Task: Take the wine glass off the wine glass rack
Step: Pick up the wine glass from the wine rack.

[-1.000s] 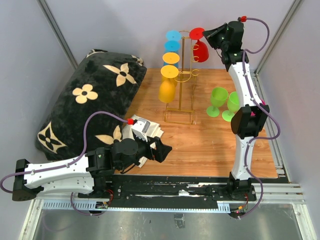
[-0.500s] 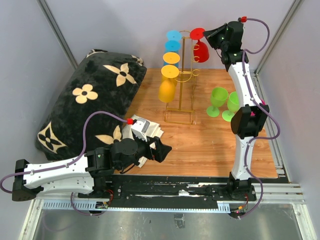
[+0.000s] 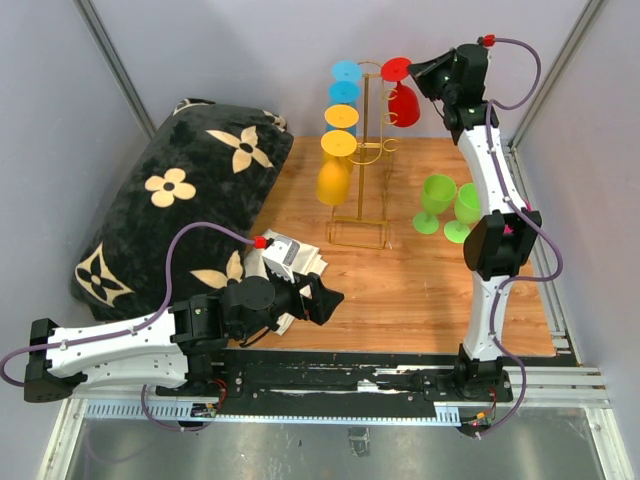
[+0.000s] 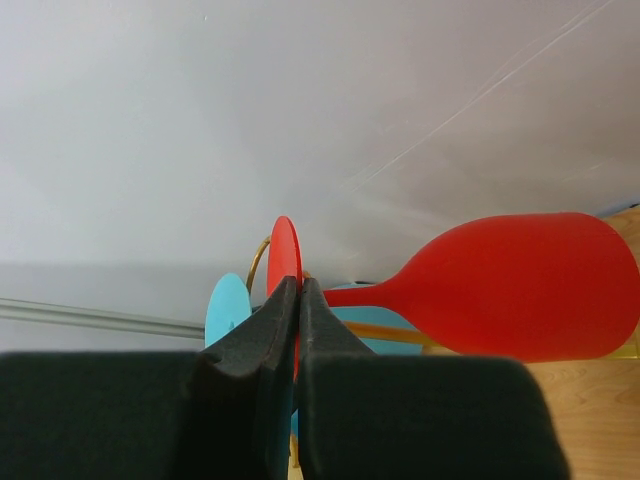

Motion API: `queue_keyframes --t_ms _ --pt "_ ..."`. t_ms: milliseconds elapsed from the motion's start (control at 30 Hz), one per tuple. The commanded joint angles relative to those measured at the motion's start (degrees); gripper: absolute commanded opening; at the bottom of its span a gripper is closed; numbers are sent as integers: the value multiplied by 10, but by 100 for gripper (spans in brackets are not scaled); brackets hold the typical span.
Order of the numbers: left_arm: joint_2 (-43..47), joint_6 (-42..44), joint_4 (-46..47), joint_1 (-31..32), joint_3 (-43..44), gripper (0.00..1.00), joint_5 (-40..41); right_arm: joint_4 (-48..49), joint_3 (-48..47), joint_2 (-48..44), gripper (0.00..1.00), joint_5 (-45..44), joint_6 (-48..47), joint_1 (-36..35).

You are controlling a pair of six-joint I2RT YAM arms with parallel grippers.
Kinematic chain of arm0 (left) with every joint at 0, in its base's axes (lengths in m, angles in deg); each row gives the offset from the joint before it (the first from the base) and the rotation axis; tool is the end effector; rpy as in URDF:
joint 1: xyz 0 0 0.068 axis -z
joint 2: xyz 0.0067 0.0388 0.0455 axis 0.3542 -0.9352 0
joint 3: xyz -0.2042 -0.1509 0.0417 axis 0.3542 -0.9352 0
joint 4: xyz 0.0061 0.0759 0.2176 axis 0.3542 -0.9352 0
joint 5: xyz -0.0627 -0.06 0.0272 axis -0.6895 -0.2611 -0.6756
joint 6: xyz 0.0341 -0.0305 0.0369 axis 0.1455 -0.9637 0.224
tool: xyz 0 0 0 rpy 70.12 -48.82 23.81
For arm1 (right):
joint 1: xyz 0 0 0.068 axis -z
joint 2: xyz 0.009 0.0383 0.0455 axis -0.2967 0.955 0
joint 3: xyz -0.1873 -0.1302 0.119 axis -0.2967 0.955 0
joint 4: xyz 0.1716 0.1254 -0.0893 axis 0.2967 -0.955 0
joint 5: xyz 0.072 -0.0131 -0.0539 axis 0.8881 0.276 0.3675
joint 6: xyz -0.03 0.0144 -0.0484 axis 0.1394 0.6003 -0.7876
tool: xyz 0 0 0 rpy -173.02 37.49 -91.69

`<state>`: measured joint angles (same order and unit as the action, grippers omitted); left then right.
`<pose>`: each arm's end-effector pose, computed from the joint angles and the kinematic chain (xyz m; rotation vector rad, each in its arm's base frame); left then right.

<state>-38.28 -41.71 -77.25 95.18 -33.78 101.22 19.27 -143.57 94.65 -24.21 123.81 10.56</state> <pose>0.0675 -0.1656 0.3015 0.2954 1.8940 -0.8614 0.4679 0.0610 0.4131 0.6647 1.5354 1.0266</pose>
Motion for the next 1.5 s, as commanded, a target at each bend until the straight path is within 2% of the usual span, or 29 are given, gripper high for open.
queue_keyframes --t_ms 0,467,667,933,1033,1167,1333,1467 --pt "-1 -9 7 -1 19 100 -1 25 19 -45 1 -14 -9 1" --pt "-4 -12 4 -1 25 100 -5 25 31 -64 1 -20 -16 10" --pt "-4 -18 4 -1 24 100 -9 34 65 -111 1 -57 -73 12" --pt "-4 -23 3 -1 25 100 -8 44 100 -159 1 -60 -107 16" --pt "4 -29 1 -1 23 100 -5 68 164 -218 1 -68 -143 16" --pt "17 -33 2 -1 15 100 -6 103 294 -325 1 -58 -232 16" --pt "49 -36 36 -1 -19 100 -8 71 428 -474 1 -25 -322 16" --pt "63 -33 50 -1 -28 100 -1 28 528 -592 1 -63 -338 16"
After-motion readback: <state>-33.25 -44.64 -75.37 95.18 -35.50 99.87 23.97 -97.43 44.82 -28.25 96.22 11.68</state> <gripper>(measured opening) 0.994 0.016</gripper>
